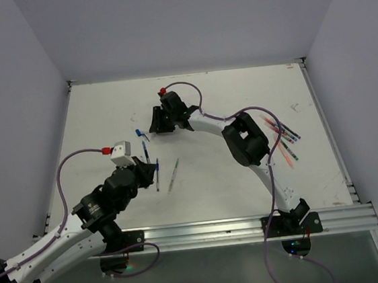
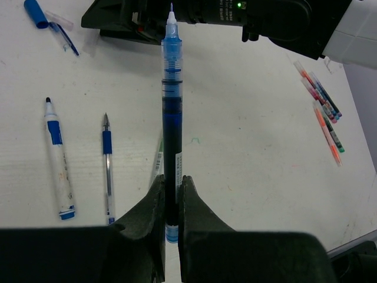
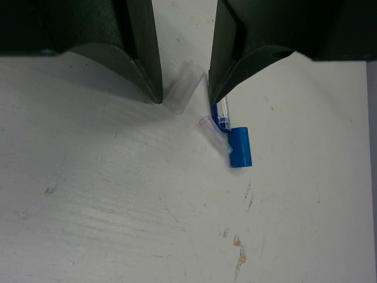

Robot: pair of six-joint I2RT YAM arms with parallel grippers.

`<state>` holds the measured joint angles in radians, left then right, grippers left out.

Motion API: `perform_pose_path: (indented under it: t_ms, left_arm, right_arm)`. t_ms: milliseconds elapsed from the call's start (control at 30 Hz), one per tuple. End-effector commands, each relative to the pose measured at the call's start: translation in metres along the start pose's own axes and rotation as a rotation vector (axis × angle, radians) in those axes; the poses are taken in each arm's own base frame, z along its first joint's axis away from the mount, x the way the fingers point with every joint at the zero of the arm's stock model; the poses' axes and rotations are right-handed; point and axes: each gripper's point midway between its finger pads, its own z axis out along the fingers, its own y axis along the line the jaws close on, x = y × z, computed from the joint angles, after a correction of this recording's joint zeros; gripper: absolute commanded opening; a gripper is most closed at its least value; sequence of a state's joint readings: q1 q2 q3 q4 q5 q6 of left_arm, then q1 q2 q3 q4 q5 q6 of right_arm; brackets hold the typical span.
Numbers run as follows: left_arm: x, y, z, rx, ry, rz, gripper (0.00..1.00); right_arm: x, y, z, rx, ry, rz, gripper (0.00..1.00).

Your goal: Open the pen caps

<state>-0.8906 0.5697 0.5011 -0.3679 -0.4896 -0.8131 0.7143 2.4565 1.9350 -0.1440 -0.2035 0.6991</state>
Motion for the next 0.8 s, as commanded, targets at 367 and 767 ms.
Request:
perform_pose_path:
  t_ms: [367,767]
  left_arm:
    - [0.084,-0.026,0.045,0.101,0.296,0.105,0.00]
    - [0.128,-0.038,0.071,0.150,0.426,0.134,0.00]
  right_arm:
    - [-0.050,-0.066,-0.202,0.317,-0.285,0.025,0.46]
    - [-0.025,-0.165,-0.347,0.472,-0.327,0.192,0.49]
